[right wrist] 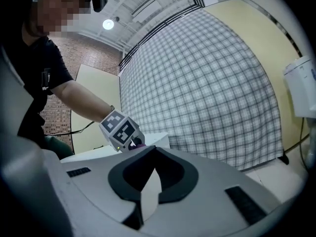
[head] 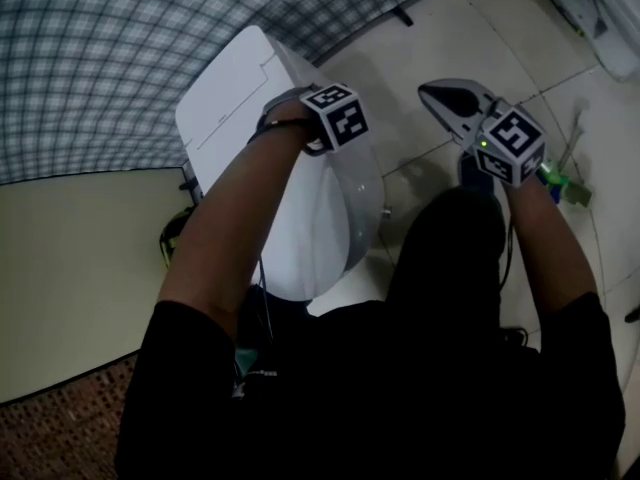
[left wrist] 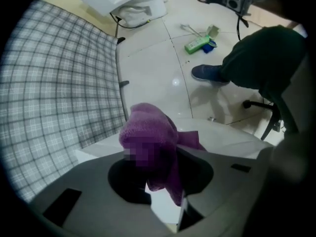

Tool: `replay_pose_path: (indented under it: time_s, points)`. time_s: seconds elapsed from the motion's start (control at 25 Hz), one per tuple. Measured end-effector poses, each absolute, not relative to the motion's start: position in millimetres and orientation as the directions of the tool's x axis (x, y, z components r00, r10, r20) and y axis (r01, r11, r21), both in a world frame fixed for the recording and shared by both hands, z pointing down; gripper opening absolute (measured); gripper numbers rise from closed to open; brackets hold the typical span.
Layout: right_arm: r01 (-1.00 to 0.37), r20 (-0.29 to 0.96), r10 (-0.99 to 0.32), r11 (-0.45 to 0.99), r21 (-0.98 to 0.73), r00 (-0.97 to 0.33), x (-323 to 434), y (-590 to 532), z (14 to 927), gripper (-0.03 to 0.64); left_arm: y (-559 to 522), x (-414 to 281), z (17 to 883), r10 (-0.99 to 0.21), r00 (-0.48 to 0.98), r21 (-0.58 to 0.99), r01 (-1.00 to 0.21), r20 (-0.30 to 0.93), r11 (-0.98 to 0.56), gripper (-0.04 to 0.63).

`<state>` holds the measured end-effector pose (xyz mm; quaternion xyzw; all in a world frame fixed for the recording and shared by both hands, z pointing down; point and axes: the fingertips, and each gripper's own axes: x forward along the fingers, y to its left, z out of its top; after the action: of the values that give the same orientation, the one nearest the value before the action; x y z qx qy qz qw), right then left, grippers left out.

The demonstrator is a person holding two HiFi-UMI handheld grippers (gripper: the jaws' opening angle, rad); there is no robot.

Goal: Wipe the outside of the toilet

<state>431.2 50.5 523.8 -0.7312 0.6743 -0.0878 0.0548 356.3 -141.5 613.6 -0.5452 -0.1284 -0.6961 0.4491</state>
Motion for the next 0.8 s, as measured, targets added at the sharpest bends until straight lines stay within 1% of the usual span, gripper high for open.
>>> replay_pose_path:
  time_s: [0.16, 0.24, 0.32, 0.52, 0.68, 0.8]
  points:
    - [-0.976, 0.069, -0.994, -0.096, -0.194, 0.085, 408, 37, 517, 0.006, -148, 344, 606, -0.475, 0.024, -0.317, 0.775, 0.88, -0.547, 0.106]
    - [-0.97, 0.078, -0.989, -0.14, -0.198, 0.127, 389, 27, 506, 0.006, -163, 328, 599, -0.466, 0.037, -0.311, 0.789, 0.884, -0.529, 0.104]
    - [-0.966, 0.076, -0.984, -0.171, -0.195, 0.159, 384, 19, 492, 0.006, -180, 325, 591, -0.481, 0.034, -0.311, 0.802, 0.876, -0.51, 0.104]
    - [-0.952, 0.078, -0.973, -0.227, -0.203, 0.215, 414, 25, 493, 0.006, -220, 373, 598, -0.584, -0.004, -0.309, 0.845, 0.812, -0.436, 0.104]
    - [-0.937, 0.071, -0.969, -0.248, -0.246, 0.237, 443, 26, 527, 0.006, -269, 402, 625, -0.671, -0.077, -0.294, 0.858, 0.738, -0.422, 0.104]
    - [-0.914, 0.09, -0.961, -0.275, -0.298, 0.26, 472, 31, 563, 0.006, -290, 421, 658, -0.697, -0.147, -0.233, 0.877, 0.702, -0.421, 0.104]
